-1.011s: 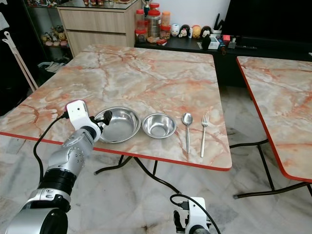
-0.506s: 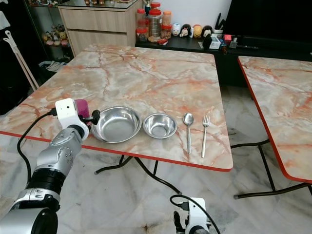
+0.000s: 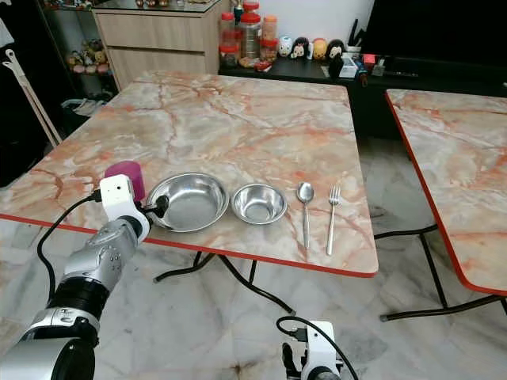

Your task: Setting the table

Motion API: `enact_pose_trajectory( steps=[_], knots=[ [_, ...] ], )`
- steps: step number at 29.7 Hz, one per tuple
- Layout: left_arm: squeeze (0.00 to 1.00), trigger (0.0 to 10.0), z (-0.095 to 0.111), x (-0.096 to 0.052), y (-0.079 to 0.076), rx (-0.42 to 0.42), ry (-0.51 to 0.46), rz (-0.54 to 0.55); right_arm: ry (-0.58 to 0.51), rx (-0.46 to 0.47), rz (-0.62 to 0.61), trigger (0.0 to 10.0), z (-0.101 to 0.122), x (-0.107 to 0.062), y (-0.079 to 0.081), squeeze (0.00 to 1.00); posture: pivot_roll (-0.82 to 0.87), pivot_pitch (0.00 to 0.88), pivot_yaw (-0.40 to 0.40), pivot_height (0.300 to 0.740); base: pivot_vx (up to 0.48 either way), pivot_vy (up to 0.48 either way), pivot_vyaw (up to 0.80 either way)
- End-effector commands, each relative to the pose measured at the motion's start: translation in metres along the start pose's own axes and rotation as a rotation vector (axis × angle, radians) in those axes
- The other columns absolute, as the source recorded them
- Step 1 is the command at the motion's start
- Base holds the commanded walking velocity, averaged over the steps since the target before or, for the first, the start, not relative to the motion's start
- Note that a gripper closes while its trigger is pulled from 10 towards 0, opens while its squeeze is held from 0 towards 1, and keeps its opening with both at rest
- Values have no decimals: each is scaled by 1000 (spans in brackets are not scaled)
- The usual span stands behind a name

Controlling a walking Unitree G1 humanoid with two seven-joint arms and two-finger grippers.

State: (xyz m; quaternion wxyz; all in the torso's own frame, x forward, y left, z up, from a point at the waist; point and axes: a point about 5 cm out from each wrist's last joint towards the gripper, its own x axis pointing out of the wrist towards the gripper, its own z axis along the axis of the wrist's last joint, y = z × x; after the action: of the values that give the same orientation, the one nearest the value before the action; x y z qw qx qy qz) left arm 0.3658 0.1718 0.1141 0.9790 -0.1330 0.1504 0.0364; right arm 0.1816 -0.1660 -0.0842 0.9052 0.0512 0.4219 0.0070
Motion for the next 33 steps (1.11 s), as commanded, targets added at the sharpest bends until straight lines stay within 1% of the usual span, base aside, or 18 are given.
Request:
enact_pose_trajectory(
  steps=[1, 5, 12, 23, 24, 26, 27, 28, 29, 33],
  knots=[
    [0, 10000, 4, 1, -2, 4, 1, -9, 0, -1, -1, 10000, 2, 0, -1, 0, 13, 0, -9, 740, 0, 0, 0],
    [0, 10000, 3, 2, -3, 9, 10, -15, -2, -2, 0, 10000, 2, 0, -1, 0, 10, 0, -6, 740, 0, 0, 0],
    [0, 10000, -6, 4, -7, 29, 59, -36, -4, -5, 2, 10000, 3, 1, -1, 0, 6, 0, -3, 740, 0, 0, 0],
    [0, 10000, -11, 6, -8, 40, 114, -30, -3, 3, -1, 10000, 3, 1, -1, 0, 1, 0, -1, 740, 0, 0, 0],
    [0, 8039, -12, 6, -8, 44, 121, -32, -3, 4, -2, 10000, 3, 1, -1, 0, 1, 0, 0, 740, 0, 0, 0],
    [0, 8039, -12, 7, -8, 48, 125, -34, -3, 4, -2, 10000, 3, 1, -1, 0, 1, 0, 0, 740, 0, 0, 0],
    [0, 1255, -13, 7, -8, 47, 129, -34, -3, 5, -2, 10000, 3, 1, -1, 0, 1, 0, 0, 740, 0, 0, 0],
    [0, 1255, -13, 7, -8, 47, 129, -34, -3, 5, -2, 10000, 3, 1, -1, 0, 1, 0, 0, 740, 0, 0, 0],
    [0, 0, -13, 7, -8, 47, 132, -35, -4, 6, -2, 10000, 3, 1, 0, 0, 2, 0, 0, 740, 0, 0, 0],
    [0, 0, -14, 7, -8, 44, 139, -29, -4, 7, 0, 10000, 3, 1, 0, 0, 4, 0, -2, 740, 0, 0, 0]
  ],
)
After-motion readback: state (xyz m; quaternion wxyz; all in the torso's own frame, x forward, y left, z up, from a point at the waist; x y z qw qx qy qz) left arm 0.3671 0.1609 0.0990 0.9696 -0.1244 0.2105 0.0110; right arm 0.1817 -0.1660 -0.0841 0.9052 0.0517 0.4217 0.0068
